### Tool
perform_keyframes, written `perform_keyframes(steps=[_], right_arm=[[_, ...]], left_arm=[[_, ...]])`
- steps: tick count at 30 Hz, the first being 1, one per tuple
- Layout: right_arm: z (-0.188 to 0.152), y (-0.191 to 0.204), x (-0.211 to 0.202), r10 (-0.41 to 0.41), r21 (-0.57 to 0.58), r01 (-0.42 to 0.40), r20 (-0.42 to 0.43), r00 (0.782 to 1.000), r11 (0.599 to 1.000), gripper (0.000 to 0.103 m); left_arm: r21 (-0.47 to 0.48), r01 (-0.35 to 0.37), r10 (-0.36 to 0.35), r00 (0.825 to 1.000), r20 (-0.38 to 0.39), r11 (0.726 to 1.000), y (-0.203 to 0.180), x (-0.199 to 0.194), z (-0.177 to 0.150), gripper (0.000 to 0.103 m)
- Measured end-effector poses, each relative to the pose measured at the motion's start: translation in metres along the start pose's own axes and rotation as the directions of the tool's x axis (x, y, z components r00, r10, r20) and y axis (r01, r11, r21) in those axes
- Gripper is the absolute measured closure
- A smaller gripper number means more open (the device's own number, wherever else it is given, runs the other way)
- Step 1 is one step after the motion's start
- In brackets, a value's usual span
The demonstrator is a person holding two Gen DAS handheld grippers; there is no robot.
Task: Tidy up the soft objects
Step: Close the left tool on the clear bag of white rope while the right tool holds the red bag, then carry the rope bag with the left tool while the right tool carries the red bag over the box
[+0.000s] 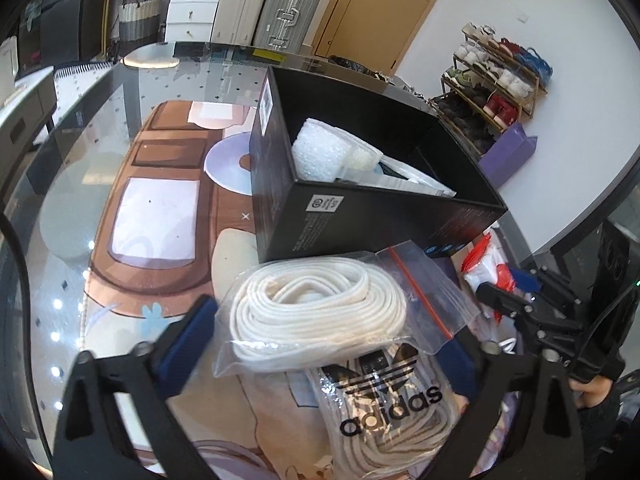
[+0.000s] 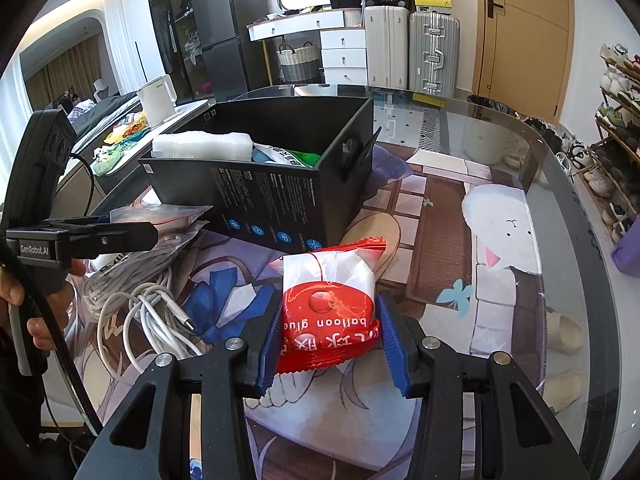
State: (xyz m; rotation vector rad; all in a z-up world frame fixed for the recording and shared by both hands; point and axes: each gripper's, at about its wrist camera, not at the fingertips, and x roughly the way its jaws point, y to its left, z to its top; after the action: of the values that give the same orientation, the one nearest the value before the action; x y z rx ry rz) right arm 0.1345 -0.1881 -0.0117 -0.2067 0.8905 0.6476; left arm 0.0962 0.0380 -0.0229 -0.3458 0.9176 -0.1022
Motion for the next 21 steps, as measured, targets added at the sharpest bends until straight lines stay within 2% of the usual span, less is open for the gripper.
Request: perform_keyframes(steps=[5, 8, 13, 21], right_arm=[[0.0, 0.002, 0.0, 0.002, -0.004, -0.002, 0.004, 1.0, 1.0, 0.058], [0.001, 0.003, 0.0, 0.004, -0.007, -0.004, 0.006, 1.0, 1.0, 0.058], [0.001, 0.005, -0.003, 0.009, -0.012, -0.009, 0.021, 1.0, 1.0, 0.058], [0.004, 0.006, -0.009, 0.016, -0.015, -0.016, 0.048, 0.999, 1.0, 0.058]], left_arm=[[0.025, 0.022, -0.022, 1.0, 0.013, 0.999, -0.003, -0.005, -0.002, 0.031], [0.059, 0.005, -0.007, 0.999, 0.031, 0.998, -0.007, -0.009, -0.005, 0.035], [0.071, 0.0, -0.004, 0.998, 0.062, 0.997, -0.006, -0.019, -0.006, 0.039], [0.091, 0.023, -0.034, 0.992, 0.125, 0.996, -0.011, -0.045, -0.007, 0.04]])
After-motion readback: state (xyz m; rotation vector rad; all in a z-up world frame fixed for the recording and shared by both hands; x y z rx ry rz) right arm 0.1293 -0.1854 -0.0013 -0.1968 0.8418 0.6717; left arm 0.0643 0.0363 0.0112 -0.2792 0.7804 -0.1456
